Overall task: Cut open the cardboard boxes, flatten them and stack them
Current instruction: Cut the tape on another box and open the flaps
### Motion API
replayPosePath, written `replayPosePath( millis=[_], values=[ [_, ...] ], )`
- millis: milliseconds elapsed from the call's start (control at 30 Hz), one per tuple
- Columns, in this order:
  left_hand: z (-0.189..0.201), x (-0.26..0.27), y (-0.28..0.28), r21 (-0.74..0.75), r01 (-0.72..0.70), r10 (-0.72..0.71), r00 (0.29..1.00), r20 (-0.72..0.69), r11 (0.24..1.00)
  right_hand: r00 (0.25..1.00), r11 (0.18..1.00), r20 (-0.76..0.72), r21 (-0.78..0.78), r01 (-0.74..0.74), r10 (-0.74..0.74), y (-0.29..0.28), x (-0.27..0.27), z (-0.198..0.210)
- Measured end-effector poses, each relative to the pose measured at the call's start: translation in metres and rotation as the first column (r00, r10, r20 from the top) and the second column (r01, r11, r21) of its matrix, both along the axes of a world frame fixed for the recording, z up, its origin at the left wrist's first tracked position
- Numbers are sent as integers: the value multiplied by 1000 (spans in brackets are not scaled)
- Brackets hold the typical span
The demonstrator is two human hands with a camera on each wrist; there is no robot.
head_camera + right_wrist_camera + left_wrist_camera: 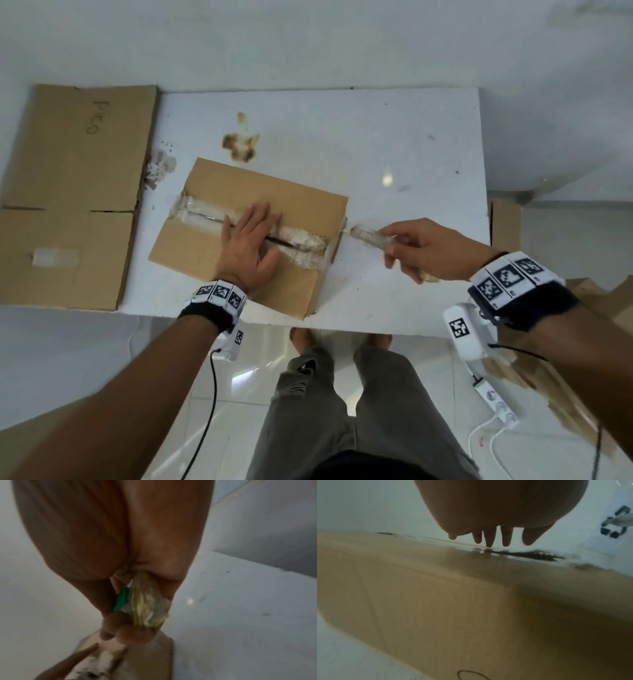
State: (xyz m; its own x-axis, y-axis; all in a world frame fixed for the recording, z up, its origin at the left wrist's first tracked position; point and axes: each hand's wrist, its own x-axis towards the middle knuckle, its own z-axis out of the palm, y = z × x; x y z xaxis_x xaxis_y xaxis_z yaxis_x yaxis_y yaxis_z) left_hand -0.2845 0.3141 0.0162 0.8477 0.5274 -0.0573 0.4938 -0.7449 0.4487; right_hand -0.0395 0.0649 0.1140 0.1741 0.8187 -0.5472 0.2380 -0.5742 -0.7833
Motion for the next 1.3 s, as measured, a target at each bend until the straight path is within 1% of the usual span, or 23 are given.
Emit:
replayPosePath(
  millis=[67,100,133,200,233,267,300,367,400,433,500,533,600,633,700,767,833,900,1000,1033,1100,1200,1300],
  values=[
    [11,-9,-4,13,-187,187,982,5,982,997,996,66,72,-56,51,31,-3,12],
    [17,-15,-6,12,-321,321,947,3,947,989,990,122,95,-101,89,54,-9,15],
    [23,-23,-10,-2,-474,474,880,-16,881,977,984,176,111,-140,119,79,-15,16],
    [29,-42,-22,-45,-747,743,664,-89,663,939,975,306,104,-195,155,130,-23,7],
    [30,-52,-31,-84,-831,821,557,-130,550,900,972,398,73,-221,175,154,-25,2],
    [30,-60,-42,-165,-878,863,474,-174,449,849,970,491,35,-241,194,175,-26,-4],
    [27,-65,-54,-294,-887,878,425,-218,356,801,968,559,-13,-251,215,191,-26,-11],
    [21,-63,-73,-559,-805,865,413,-286,199,771,968,588,-98,-230,243,204,-28,-20],
    [18,-58,-77,-609,-777,859,415,-300,162,777,972,585,-112,-206,232,201,-30,-25],
    [17,-52,-74,-598,-787,858,407,-314,154,784,977,583,-99,-188,210,194,-32,-29],
    [23,-43,-57,-473,-860,843,392,-369,192,835,980,515,-70,-187,196,168,-37,-39],
    [24,-42,-44,-399,-884,820,407,-403,242,891,980,408,-74,-184,198,150,-42,-44],
    [27,-41,-15,-280,-859,730,512,-453,428,986,989,115,-93,-112,123,111,-52,-49],
    [27,-40,-2,-243,-813,666,576,-475,530,999,995,21,-87,-48,50,95,-57,-49],
    [29,-32,20,-192,-697,528,668,-524,691,997,995,-20,-63,74,-75,75,-61,-41],
    [32,-23,33,-142,-555,386,719,-578,820,983,981,-16,-71,179,-181,65,-53,-34],
    [35,-15,39,-139,-409,245,749,-616,902,954,961,-133,-99,258,-269,60,-40,-26],
    [36,-7,41,-99,-282,155,749,-645,954,935,960,-218,-77,269,-279,57,-28,-16],
    [36,7,29,-55,-177,94,732,-675,983,973,986,-163,13,169,-164,55,-24,1],
    [35,12,22,-62,-183,94,733,-674,981,982,988,-130,56,143,-134,55,-26,3],
    [32,20,8,-51,-262,167,742,-649,964,986,980,-8,107,167,-167,57,-29,0],
    [26,24,-3,17,-342,283,747,-602,939,945,974,250,140,179,-210,60,-29,-12],
    [23,22,-3,68,-337,318,777,-543,939,860,997,511,75,-19,-22,66,-21,-15]
  ],
)
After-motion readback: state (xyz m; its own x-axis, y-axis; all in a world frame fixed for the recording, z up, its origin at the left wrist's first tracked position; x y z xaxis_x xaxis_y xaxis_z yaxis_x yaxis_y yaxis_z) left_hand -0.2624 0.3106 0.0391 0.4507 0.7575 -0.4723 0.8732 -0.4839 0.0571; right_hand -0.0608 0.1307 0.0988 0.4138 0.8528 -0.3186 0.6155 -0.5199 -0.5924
